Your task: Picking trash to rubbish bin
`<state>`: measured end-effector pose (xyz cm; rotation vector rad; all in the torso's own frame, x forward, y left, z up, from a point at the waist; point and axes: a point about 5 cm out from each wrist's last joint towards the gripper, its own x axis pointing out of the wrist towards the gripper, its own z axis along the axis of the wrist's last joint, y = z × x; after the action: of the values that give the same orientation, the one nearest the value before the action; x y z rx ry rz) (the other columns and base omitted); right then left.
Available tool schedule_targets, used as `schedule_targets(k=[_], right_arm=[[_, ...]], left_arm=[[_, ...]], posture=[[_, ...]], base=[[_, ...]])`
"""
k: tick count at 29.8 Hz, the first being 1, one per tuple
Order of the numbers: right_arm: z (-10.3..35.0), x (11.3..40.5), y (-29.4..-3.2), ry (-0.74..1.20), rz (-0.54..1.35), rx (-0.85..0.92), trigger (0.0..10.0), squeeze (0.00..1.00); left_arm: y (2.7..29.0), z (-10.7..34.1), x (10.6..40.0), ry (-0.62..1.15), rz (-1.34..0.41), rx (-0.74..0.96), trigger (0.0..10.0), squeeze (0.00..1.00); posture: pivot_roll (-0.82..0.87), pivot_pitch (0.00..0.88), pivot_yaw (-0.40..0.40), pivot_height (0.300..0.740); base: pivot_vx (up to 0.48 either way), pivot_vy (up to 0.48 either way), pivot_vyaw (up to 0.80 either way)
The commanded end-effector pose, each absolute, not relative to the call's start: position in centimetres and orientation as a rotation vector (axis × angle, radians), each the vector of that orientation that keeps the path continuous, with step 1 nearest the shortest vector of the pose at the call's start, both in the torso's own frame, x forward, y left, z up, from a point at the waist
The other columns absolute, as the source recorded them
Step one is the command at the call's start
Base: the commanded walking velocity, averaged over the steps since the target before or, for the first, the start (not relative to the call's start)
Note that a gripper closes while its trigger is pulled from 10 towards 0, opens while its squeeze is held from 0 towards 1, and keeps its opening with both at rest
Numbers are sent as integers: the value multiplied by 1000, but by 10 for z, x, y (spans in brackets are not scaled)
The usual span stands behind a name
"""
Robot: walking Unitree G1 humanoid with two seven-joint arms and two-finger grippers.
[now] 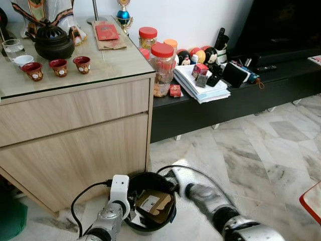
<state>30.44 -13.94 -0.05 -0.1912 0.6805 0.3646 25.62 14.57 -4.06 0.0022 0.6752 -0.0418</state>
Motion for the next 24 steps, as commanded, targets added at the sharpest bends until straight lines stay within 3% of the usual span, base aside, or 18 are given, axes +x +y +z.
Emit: schedule_targets(k=[1, 2, 4, 8, 21, 24], right_arm=[[-3, 301, -152, 677, 333, -211, 10000, 0], [-3, 301, -152, 677, 333, -211, 10000, 0], [-10, 292, -177, 716, 287, -318, 10000, 0], [-23, 273, -202, 761, 196, -255, 10000, 0], [-50, 228, -224, 802, 5, -64, 10000, 0], [-57, 218, -227, 819, -78, 81, 10000, 0]], left_arm=[[147, -43, 253, 689, -26, 37, 10000, 0], [147, -43, 253, 689, -26, 37, 10000, 0], [150, -46, 249, 714, -8, 71, 10000, 0], [157, -47, 248, 707, 52, 79, 10000, 0], [182, -53, 232, 706, 227, 118, 10000, 0], [185, -58, 224, 727, 244, 131, 10000, 0]], posture=[[-141, 37, -129, 740], [-141, 37, -129, 740], [-143, 36, -129, 740], [-138, 39, -124, 740], [-147, 44, -103, 740], [-143, 44, -103, 740]], base=[[0, 0, 0], [0, 0, 0], [0, 0, 0], [0, 0, 0], [0, 0, 0], [0, 0, 0]])
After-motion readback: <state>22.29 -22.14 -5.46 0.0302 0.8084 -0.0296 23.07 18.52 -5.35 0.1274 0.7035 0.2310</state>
